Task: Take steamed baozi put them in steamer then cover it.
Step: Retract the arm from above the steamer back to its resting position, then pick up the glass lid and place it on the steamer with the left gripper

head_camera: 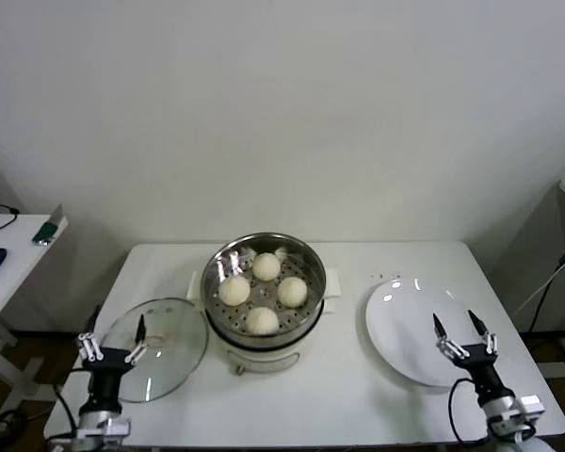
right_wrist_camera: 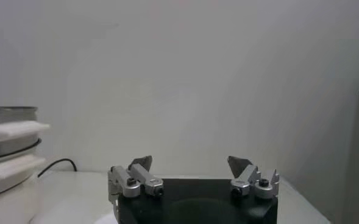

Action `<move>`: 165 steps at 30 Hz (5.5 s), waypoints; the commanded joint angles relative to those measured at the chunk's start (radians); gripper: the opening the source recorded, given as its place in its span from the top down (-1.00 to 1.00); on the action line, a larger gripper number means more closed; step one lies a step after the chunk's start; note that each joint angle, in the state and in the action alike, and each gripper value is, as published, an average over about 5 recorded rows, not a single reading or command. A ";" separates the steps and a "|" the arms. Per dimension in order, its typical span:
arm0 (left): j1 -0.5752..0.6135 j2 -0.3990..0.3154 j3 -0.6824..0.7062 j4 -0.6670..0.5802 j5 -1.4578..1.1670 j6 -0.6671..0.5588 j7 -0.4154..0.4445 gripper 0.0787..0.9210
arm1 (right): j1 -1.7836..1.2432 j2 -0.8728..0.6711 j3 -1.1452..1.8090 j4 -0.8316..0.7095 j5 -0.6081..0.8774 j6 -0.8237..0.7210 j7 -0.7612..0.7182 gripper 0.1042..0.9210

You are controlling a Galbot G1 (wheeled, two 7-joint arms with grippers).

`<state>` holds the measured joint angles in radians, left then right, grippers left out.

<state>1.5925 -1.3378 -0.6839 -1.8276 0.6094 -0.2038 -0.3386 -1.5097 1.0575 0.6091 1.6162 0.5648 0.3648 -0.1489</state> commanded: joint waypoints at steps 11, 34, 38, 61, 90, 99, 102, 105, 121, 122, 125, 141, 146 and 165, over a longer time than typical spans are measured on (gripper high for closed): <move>-0.008 0.040 0.010 0.221 0.602 0.104 -0.168 -0.77 | -0.046 0.079 0.017 -0.017 -0.014 0.058 -0.002 -0.76; -0.161 0.041 0.051 0.302 0.642 0.189 -0.032 -0.77 | -0.064 0.086 0.027 -0.020 -0.011 0.073 -0.003 -0.76; -0.188 0.042 0.058 0.324 0.657 0.201 -0.020 -0.77 | -0.066 0.086 0.030 -0.018 -0.012 0.074 -0.004 -0.76; -0.232 0.049 0.075 0.361 0.687 0.246 0.030 -0.28 | -0.073 0.110 0.038 -0.007 -0.027 0.079 -0.003 -0.76; -0.204 0.143 0.048 0.119 0.534 0.387 0.155 0.87 | -0.073 0.104 0.059 0.003 -0.023 0.081 -0.006 -0.76; -0.241 0.287 0.015 -0.006 0.442 0.544 0.270 0.87 | -0.077 0.103 0.060 0.009 -0.023 0.086 -0.009 -0.76; -0.257 0.332 0.014 -0.038 0.411 0.573 0.302 0.87 | -0.077 0.103 0.060 0.010 -0.024 0.085 -0.010 -0.76; -0.265 0.366 0.025 -0.090 0.385 0.614 0.349 0.87 | -0.077 0.100 0.060 0.012 -0.025 0.084 -0.011 -0.76; -0.357 0.296 0.339 -0.373 0.506 0.835 0.517 0.87 | -0.057 0.094 0.045 0.008 -0.038 0.079 -0.015 -0.76; -0.364 0.281 0.364 -0.378 0.527 0.841 0.525 0.87 | -0.055 0.093 0.044 0.007 -0.038 0.079 -0.016 -0.76; -0.383 0.233 0.435 -0.373 0.587 0.856 0.544 0.87 | -0.050 0.090 0.041 0.002 -0.038 0.081 -0.016 -0.76; -0.495 -0.050 0.687 -0.195 0.818 0.904 0.588 0.87 | -0.032 0.084 0.025 -0.038 -0.037 0.103 -0.021 -0.76; -0.528 -0.115 0.716 -0.141 0.858 0.912 0.587 0.87 | -0.027 0.082 0.023 -0.044 -0.036 0.107 -0.022 -0.76; -0.516 -0.192 0.732 -0.011 1.003 0.901 0.576 0.87 | -0.021 0.071 0.022 -0.069 -0.027 0.133 -0.020 -0.76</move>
<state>1.0723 -1.4841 0.0259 -1.9018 1.5268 0.7015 0.2372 -1.5316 1.1290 0.6312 1.5525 0.5366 0.4932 -0.1708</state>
